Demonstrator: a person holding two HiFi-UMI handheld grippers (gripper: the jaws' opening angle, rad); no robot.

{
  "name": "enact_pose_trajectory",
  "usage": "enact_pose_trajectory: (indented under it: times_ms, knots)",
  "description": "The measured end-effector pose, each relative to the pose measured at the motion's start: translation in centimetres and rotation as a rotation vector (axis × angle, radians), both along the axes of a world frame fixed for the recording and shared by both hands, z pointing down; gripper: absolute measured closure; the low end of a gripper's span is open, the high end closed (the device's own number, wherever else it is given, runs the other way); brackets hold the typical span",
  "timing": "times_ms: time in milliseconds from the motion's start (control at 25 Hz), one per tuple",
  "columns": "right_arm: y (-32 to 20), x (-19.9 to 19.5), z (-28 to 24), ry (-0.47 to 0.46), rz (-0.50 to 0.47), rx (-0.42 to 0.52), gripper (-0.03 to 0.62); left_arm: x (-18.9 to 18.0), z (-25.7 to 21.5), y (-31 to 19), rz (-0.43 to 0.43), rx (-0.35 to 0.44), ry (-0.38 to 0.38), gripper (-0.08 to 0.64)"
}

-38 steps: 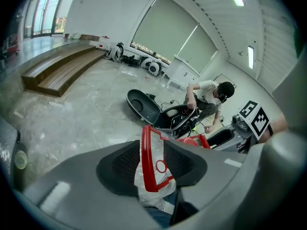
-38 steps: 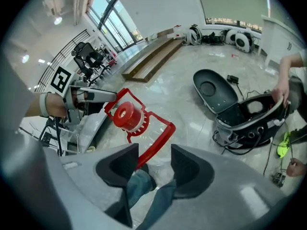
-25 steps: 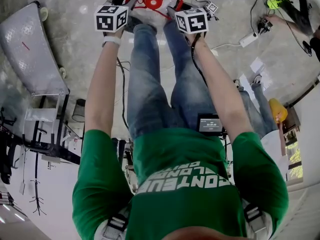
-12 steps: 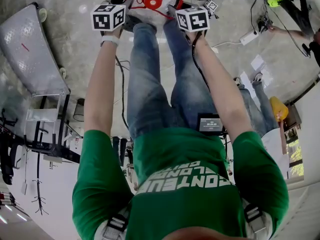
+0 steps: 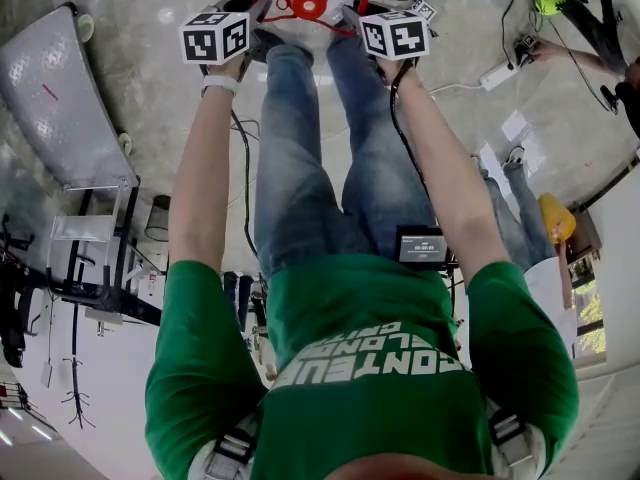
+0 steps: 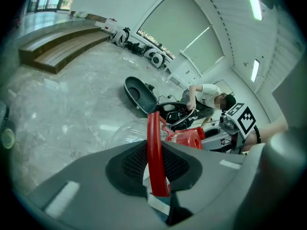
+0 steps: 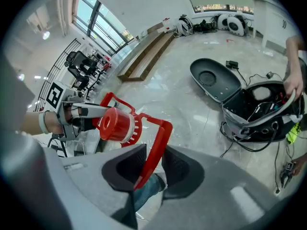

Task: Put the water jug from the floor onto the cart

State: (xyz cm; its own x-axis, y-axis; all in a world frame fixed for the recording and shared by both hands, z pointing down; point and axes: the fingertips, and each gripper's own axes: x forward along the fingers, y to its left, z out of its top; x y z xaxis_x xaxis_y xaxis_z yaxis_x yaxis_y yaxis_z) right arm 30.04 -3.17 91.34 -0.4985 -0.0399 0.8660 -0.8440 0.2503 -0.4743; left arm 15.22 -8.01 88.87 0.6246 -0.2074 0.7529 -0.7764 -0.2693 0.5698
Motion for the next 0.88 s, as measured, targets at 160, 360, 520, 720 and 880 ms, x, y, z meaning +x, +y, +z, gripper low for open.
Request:
enact_pose_trajectory:
  times_ms: [160, 360, 520, 720, 880]
  knots:
    - [-0.3, 0.2, -0.5, -0.013, -0.033, 0.014, 0.505, 0.3, -0.5, 0.8, -0.017, -0.008, 0.024, 0.491]
    - [-0.8, -0.3, -2.6, -0.045, -0.088, 0.039, 0.505, 0.2, -2.8, 1.3, -0.07, -0.003, 0.051, 0.489]
    - [-1.8, -0.9, -5.2, -0.063, -0.168, 0.06, 0.505, -0.3, -6.0, 1.2, -0.112, 0.002, 0.061, 0.488]
    - [-3.3, -1.8, -11.6, -0.101, -0.247, 0.103, 0.505, -0.8, -12.7, 1.3, -0.17, 0.035, 0.088, 0.488]
    - [-5.3, -2.8, -18.6, -0.105, -0.306, 0.148, 0.506, -1.9, -19.8, 0.7, -0.251, 0.09, 0.113, 0.488]
